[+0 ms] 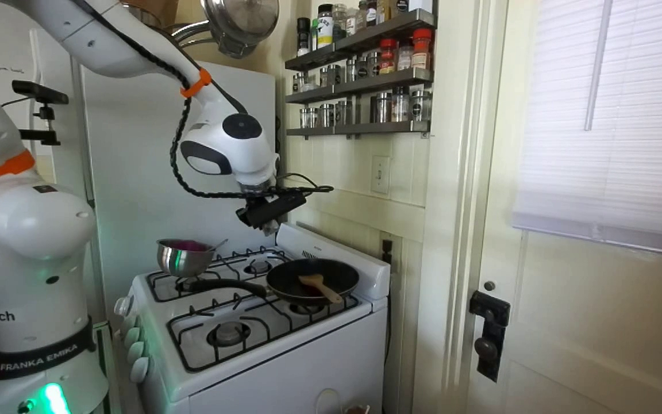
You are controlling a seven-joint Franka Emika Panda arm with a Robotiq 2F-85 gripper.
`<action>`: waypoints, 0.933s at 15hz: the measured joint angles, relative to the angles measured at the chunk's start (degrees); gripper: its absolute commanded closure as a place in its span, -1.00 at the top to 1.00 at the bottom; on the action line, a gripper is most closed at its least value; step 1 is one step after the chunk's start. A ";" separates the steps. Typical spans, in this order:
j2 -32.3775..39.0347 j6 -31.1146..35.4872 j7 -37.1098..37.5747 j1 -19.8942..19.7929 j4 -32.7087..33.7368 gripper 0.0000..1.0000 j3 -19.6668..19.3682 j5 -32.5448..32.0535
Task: Grab a bottle, then put some spice onto the pan
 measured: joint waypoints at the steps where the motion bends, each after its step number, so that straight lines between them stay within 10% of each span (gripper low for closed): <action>1: 1.42 0.13 2.85 -0.84 -0.04 -0.55 0.74 -3.09; 8: 10.58 -1.27 21.47 -9.00 0.61 -0.55 11.03 -28.03; 13: 11.17 -5.27 16.96 -8.48 2.60 -0.55 11.38 -32.09; 14: 11.16 -5.98 15.76 -8.34 3.10 -0.05 11.37 -32.08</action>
